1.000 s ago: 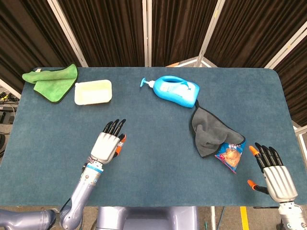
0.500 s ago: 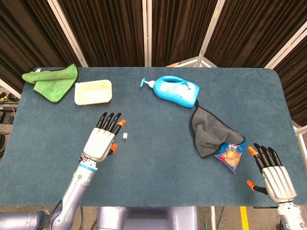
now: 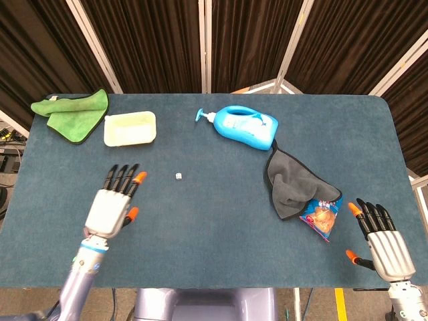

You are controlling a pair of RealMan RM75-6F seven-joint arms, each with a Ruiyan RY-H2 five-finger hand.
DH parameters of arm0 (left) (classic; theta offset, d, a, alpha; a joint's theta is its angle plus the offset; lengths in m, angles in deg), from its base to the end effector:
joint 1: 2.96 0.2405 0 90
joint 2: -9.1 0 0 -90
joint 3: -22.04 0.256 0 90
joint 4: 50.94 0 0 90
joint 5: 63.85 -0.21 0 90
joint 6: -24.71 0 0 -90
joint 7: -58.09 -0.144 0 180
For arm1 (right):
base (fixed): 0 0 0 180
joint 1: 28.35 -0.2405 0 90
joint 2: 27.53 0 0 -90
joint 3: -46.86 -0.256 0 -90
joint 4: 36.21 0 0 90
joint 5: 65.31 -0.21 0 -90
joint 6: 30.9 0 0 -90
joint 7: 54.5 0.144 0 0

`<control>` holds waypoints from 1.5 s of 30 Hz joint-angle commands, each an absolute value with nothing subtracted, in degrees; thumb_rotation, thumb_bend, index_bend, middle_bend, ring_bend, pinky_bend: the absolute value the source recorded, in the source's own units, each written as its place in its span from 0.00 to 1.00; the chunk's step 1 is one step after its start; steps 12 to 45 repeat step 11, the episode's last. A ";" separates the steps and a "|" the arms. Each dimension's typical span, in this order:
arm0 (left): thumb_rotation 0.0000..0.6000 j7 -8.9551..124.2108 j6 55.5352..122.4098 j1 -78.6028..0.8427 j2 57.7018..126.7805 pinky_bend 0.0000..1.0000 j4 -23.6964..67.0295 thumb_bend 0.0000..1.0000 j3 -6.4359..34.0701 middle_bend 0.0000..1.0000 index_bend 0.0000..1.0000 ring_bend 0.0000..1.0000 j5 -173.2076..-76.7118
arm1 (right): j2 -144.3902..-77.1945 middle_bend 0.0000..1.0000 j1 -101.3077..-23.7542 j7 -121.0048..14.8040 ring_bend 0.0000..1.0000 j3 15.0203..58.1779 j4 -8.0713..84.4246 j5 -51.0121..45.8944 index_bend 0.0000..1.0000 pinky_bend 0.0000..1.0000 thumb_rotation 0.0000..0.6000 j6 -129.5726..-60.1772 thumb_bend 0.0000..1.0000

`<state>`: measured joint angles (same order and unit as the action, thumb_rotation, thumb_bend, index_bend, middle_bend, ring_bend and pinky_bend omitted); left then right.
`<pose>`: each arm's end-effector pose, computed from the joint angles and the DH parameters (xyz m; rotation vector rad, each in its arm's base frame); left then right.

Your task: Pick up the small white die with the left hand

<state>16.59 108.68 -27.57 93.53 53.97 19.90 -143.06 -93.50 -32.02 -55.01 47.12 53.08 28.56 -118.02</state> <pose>-0.1600 0.2371 0.0442 -1.6394 -0.6447 -0.9535 -0.3064 -0.1624 0.1428 1.5108 -0.8526 0.9274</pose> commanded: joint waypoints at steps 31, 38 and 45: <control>1.00 33.21 121.11 -12.41 85.15 0.00 43.61 0.17 27.86 0.00 0.00 0.00 -146.74 | -93.75 0.00 -31.96 -55.25 0.00 46.25 53.24 28.28 0.08 0.00 1.00 -119.10 0.04; 1.00 33.21 121.11 -12.41 85.15 0.00 43.61 0.17 27.86 0.00 0.00 0.00 -146.74 | -93.75 0.00 -31.96 -55.25 0.00 46.25 53.24 28.28 0.08 0.00 1.00 -119.10 0.04; 1.00 33.21 121.11 -12.41 85.15 0.00 43.61 0.17 27.86 0.00 0.00 0.00 -146.74 | -93.75 0.00 -31.96 -55.25 0.00 46.25 53.24 28.28 0.08 0.00 1.00 -119.10 0.04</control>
